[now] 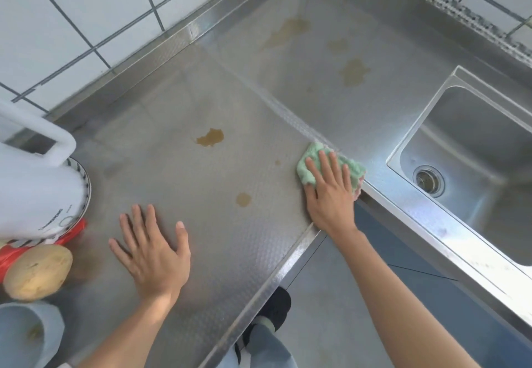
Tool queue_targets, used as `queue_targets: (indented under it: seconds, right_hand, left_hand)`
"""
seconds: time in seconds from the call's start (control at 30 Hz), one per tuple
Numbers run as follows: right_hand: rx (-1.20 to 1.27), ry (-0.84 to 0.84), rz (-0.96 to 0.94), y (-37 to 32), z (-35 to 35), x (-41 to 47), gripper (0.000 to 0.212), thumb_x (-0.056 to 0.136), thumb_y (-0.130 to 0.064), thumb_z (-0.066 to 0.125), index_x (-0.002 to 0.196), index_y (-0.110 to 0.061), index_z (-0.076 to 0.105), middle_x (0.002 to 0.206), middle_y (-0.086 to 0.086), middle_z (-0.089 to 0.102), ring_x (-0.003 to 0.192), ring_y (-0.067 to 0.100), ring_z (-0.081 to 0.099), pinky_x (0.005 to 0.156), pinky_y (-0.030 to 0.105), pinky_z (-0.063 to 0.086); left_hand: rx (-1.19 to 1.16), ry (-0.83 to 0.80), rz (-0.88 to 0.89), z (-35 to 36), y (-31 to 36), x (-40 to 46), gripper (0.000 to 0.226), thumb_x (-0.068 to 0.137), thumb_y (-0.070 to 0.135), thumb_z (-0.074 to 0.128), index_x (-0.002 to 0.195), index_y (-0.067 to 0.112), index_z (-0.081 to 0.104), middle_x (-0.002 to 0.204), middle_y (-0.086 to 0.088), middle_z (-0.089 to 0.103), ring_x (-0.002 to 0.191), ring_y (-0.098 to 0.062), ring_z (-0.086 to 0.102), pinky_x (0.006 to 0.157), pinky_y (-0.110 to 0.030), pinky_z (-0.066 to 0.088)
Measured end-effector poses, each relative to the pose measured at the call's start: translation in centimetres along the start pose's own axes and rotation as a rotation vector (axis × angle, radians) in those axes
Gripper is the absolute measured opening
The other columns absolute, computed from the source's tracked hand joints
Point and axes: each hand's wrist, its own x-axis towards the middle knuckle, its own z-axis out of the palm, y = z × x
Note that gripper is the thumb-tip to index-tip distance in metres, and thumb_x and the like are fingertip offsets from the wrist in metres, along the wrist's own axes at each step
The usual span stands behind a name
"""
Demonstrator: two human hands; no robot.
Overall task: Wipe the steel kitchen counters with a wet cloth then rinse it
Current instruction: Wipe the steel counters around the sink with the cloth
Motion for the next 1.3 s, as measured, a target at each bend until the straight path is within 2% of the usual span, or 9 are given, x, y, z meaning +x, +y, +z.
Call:
queue_targets:
  seconds: [0.17,0.37,0.5,0.63,0.77,0.9,1.1,1.17,1.3]
  right_hand:
    - [0.01,-0.044,-0.224,-3.7,2.3,-5.7,0.061,0.1,-0.038,0.04,0.16,-0.029,0.031,0.171,0.003,0.017,0.16,0.025,0.002,0.127,0.055,0.009]
    - [-0.102,-0.219,-0.561,3.0,0.0,-7.7,0.059,0.106,-0.038,0.034,0.163,-0.033,0.018,0.173,-0.005,0.008,0.159,0.018,0.0,0.129,0.042,0.001]
    - [-0.037,-0.125,-0.177,7.1,-2.9,-0.8,0.054,0.107,-0.032,0.032,0.16,-0.029,0.03,0.171,-0.002,0.015,0.159,0.019,0.006,0.129,0.046,0.008]
    - [0.122,-0.112,0.174,4.8,-3.3,5.6,0.052,0.109,-0.043,0.027,0.161,-0.036,0.026,0.173,-0.001,0.005,0.159,0.018,-0.005,0.128,0.043,-0.006]
    - [0.109,-0.069,0.026,-2.2,-0.7,5.5,0.053,0.109,-0.046,0.028,0.16,-0.035,0.028,0.173,0.0,0.006,0.159,0.02,-0.006,0.128,0.045,-0.007]
    - [0.098,-0.092,-0.166,-6.5,1.8,-2.7,0.054,0.108,-0.047,0.028,0.161,-0.035,0.025,0.173,-0.002,0.004,0.159,0.019,-0.011,0.128,0.048,-0.005]
    - [-0.051,-0.242,-0.505,-1.5,0.7,-8.2,0.054,0.111,-0.045,0.025,0.163,-0.039,0.013,0.172,-0.009,0.001,0.159,0.014,-0.005,0.128,0.042,-0.005]
    - [-0.029,-0.231,-0.429,0.2,-0.3,-5.6,0.053,0.109,-0.041,0.026,0.162,-0.038,0.018,0.172,-0.011,0.004,0.158,0.01,-0.006,0.129,0.043,-0.003]
    - [0.101,-0.112,-0.012,-1.4,-0.4,0.1,0.051,0.11,-0.035,0.033,0.16,-0.036,0.026,0.172,-0.008,0.006,0.158,0.01,-0.009,0.129,0.045,-0.003]
  left_hand:
    - [-0.005,-0.007,0.003,0.0,-0.1,0.0,0.073,0.096,0.054,0.04,0.157,0.013,0.037,0.171,-0.013,0.03,0.163,-0.031,0.013,0.126,-0.066,0.007]
    - [-0.019,0.012,0.003,0.2,-0.3,0.0,0.072,0.095,0.054,0.041,0.155,0.014,0.038,0.169,-0.013,0.032,0.162,-0.031,0.015,0.124,-0.069,0.01]
    - [-0.019,0.018,0.01,0.2,-0.2,0.0,0.073,0.094,0.054,0.042,0.155,0.014,0.038,0.169,-0.014,0.032,0.162,-0.032,0.016,0.124,-0.068,0.01]
    - [-0.007,0.011,0.002,0.3,-0.4,0.0,0.073,0.095,0.054,0.041,0.156,0.014,0.037,0.169,-0.013,0.032,0.162,-0.032,0.016,0.125,-0.067,0.009]
    - [-0.004,0.011,0.012,0.5,-0.4,0.0,0.074,0.095,0.055,0.039,0.156,0.014,0.037,0.169,-0.014,0.032,0.162,-0.032,0.016,0.125,-0.067,0.009]
    - [-0.016,0.012,0.016,0.6,-0.6,0.0,0.074,0.095,0.055,0.04,0.157,0.015,0.036,0.171,-0.013,0.029,0.162,-0.032,0.015,0.125,-0.066,0.007]
    - [-0.013,0.008,0.008,0.8,-0.7,0.0,0.074,0.095,0.055,0.04,0.157,0.015,0.035,0.17,-0.013,0.03,0.162,-0.031,0.014,0.126,-0.065,0.006]
    - [-0.015,0.01,0.007,0.7,-0.5,0.0,0.074,0.095,0.055,0.04,0.157,0.015,0.035,0.17,-0.013,0.031,0.162,-0.031,0.014,0.126,-0.065,0.006]
    - [0.002,0.01,0.016,0.7,-0.6,-0.1,0.074,0.097,0.055,0.04,0.158,0.014,0.034,0.17,-0.013,0.03,0.163,-0.031,0.013,0.126,-0.065,0.007]
